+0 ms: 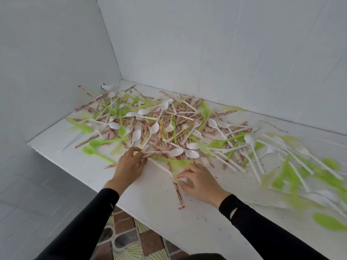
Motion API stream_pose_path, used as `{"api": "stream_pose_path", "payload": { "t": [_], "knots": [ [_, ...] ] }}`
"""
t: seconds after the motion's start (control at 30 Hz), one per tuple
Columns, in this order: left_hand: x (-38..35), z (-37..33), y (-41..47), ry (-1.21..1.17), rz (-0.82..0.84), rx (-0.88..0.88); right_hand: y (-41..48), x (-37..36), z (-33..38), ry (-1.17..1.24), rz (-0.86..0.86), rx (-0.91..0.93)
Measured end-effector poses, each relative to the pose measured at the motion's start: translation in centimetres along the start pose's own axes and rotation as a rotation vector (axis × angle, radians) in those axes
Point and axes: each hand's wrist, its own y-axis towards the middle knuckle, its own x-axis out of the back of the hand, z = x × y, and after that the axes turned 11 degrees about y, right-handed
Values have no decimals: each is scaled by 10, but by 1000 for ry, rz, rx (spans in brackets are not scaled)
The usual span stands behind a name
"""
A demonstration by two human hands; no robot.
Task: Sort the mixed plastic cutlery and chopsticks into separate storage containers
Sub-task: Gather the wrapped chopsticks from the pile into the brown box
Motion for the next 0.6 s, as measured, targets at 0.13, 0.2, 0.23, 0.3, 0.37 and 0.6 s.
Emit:
{"api": "stream_pose_path", "payload": {
  "t": [0.13, 0.2, 0.23, 0.3, 0.37, 0.6],
  "knots": [
    [3, -14, 14, -74, -99, -113, 5, -5, 4, -45, -10, 16],
    [7, -30, 23, -140, -25, -295, 9, -4, 2, -52, -61, 6],
    [7, -39, 25, -161, 22, -369, 10, -3, -1, -69, -93, -5],
    [8, -51, 30, -180, 92, -480, 11, 2, -10, -112, -147, -47],
    [6, -56, 33, -160, 137, -544, 9, 11, -20, -124, -180, -115],
    [-1, -50, 50, -94, 165, -579, 3, 41, -41, -207, -165, -211]
  ]
}}
